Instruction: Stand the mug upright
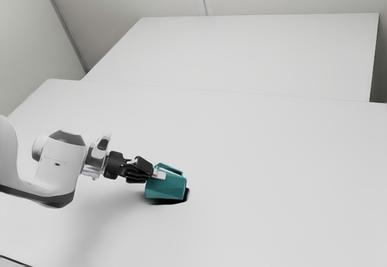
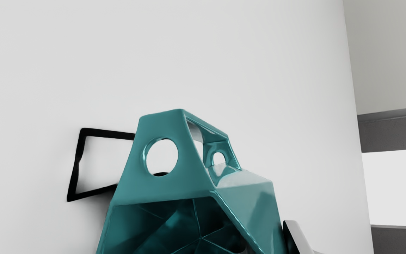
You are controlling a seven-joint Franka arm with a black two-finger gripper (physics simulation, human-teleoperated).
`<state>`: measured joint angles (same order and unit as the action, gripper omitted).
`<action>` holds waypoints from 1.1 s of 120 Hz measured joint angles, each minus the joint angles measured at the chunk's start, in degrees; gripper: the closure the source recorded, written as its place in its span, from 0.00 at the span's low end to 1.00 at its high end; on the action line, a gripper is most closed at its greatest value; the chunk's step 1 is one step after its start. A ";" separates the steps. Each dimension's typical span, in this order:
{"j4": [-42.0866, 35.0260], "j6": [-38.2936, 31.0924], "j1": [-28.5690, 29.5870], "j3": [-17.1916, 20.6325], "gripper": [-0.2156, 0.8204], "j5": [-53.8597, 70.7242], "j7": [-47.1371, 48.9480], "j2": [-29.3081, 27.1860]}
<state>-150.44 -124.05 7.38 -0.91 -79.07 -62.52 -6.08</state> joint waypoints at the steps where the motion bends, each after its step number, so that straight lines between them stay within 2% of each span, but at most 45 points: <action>1: 0.01 -0.03 -0.02 0.00 0.90 0.01 0.00 0.02; 47: 5.15 -1.86 -0.43 3.30 0.95 3.96 1.53 -1.14; 56: 8.96 -2.14 -0.20 3.41 0.95 12.71 3.49 -1.08; 75: 21.02 -1.71 -0.09 3.33 0.96 41.34 10.11 0.06; 93: 30.55 -0.83 -0.75 2.51 0.96 63.33 17.35 7.86; 110: 33.10 -0.61 -0.88 1.27 0.96 72.86 24.25 11.93; 132: 32.99 -3.45 -1.96 0.61 0.96 77.76 32.68 13.36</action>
<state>-117.45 -127.51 5.42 -0.30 -1.31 -29.84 7.28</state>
